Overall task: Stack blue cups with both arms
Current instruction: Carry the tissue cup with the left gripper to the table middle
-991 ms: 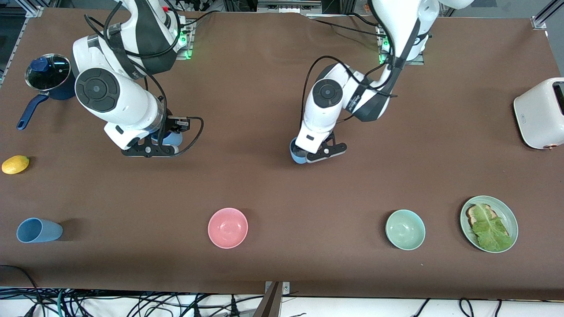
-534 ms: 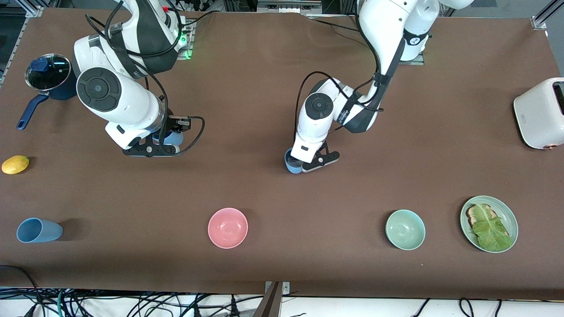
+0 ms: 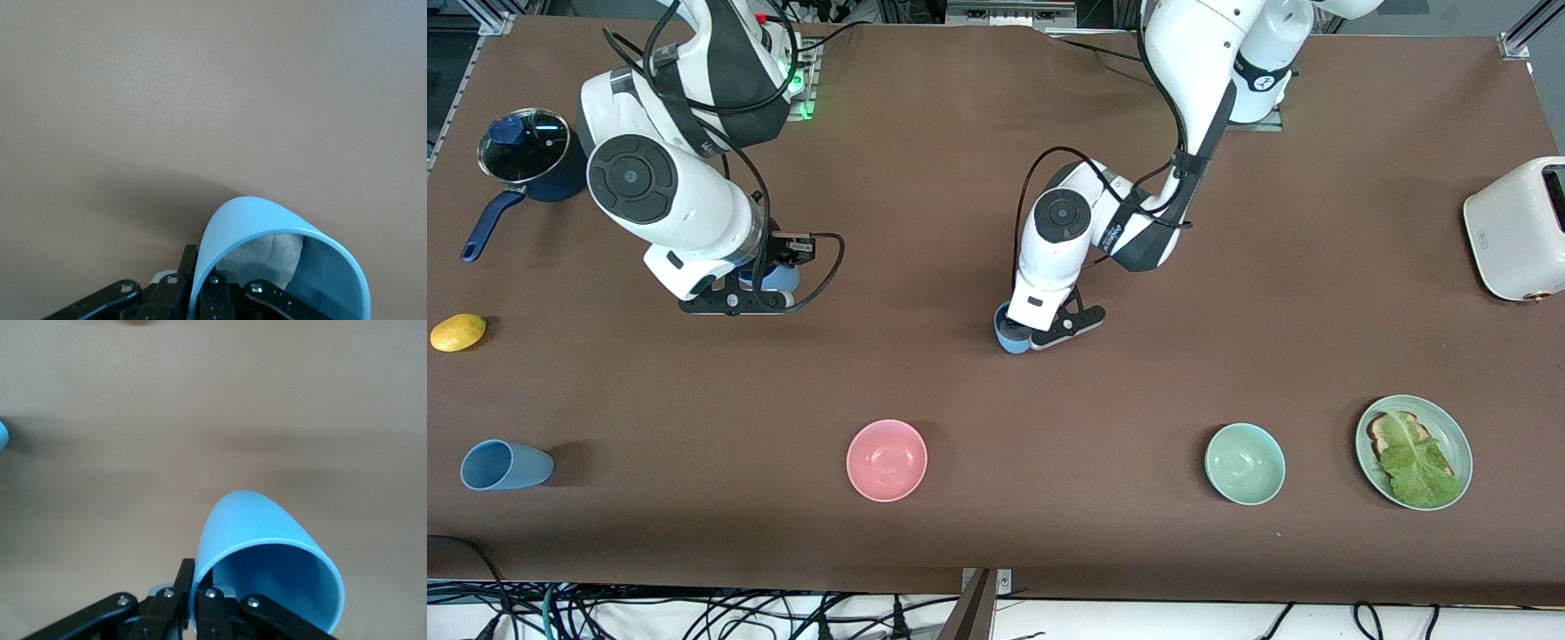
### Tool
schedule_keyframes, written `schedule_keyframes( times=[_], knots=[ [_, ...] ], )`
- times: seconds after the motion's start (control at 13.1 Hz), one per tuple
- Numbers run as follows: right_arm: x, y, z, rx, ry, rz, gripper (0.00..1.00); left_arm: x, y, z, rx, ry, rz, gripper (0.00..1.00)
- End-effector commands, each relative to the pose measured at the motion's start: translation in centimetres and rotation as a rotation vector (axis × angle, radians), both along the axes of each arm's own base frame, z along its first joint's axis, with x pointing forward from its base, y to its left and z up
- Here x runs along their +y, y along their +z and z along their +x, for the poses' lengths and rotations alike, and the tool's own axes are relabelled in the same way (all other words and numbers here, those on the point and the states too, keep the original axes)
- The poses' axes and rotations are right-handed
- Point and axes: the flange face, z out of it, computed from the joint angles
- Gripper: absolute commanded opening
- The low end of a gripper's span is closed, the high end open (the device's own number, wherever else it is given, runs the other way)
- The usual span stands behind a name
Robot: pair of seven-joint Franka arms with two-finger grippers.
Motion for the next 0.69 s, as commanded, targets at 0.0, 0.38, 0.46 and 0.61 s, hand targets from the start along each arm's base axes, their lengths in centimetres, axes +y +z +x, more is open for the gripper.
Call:
schedule_keyframes(
  times=[0.0, 0.38, 0.46, 0.61],
  knots=[
    [0.9, 0.5, -0.1, 0.007, -0.026, 0.001, 0.00, -0.2, 0.2, 0.6, 0.008, 0.036, -0.025, 0.07],
    [1.5, 0.5, -0.2, 0.005, -0.024, 0.002, 0.00, -0.1, 0.9, 1.1, -0.014, 0.040, -0.041, 0.33],
    [2.1, 0.3, -0.4, 0.000, -0.037, -0.001, 0.00, 0.0, 1.3, 1.2, -0.018, 0.038, -0.043, 0.38],
    [4.3, 0.2, 0.1, -0.012, -0.063, -0.002, 0.00, 0.0, 2.4, 1.2, -0.018, 0.043, -0.048, 0.54]
  ],
)
